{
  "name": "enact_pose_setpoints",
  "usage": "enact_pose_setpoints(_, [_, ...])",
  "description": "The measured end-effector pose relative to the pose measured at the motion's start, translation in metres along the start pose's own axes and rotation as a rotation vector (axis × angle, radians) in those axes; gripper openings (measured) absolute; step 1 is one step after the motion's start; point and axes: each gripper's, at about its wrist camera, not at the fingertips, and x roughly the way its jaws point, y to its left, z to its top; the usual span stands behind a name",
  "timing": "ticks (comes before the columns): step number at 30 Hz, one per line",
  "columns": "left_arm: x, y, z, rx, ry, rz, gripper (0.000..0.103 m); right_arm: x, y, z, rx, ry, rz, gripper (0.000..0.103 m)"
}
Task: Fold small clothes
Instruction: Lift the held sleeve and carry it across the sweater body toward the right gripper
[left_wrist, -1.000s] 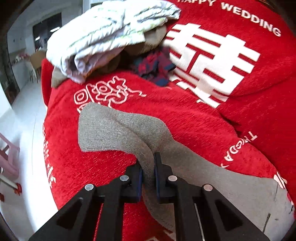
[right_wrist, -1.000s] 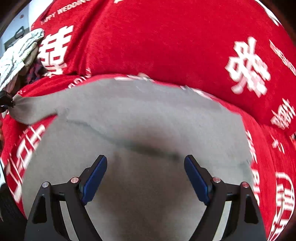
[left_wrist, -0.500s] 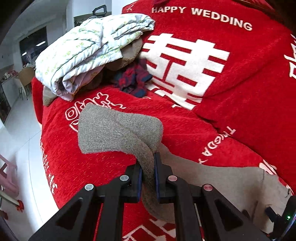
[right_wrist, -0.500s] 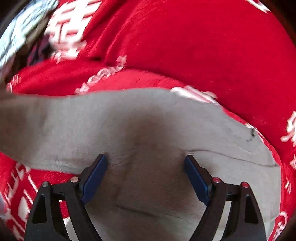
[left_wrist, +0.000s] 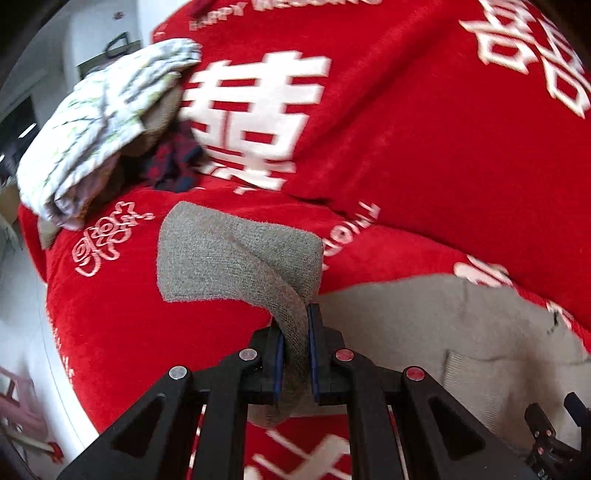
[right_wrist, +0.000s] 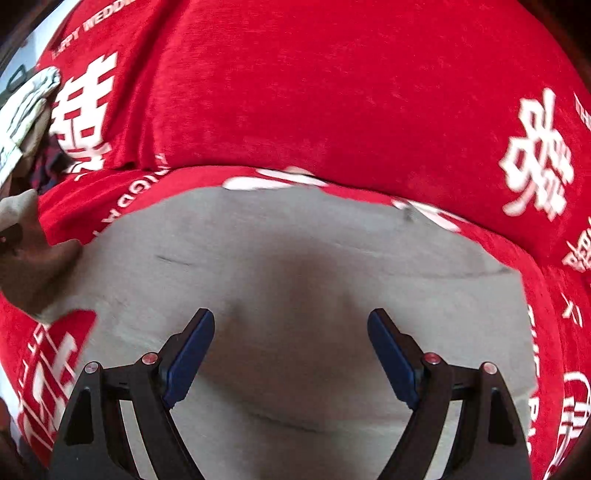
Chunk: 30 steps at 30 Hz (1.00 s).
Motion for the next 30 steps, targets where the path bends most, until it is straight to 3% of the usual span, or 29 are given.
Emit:
enact_pose_setpoints(13, [-0.01,-0.078,-0.022,0.153,0.038,-0.03,0.012,-0.018,-0.047,-0.037,-0.029,0.007,-0.05,0.088])
enact_pose_setpoints(30, [-0.036,-0.185,-0.052,0.315,0.033,-0.058,0.012,-0.045,-0.136,-0.07,0.105,-0.03,-0.052,0.088])
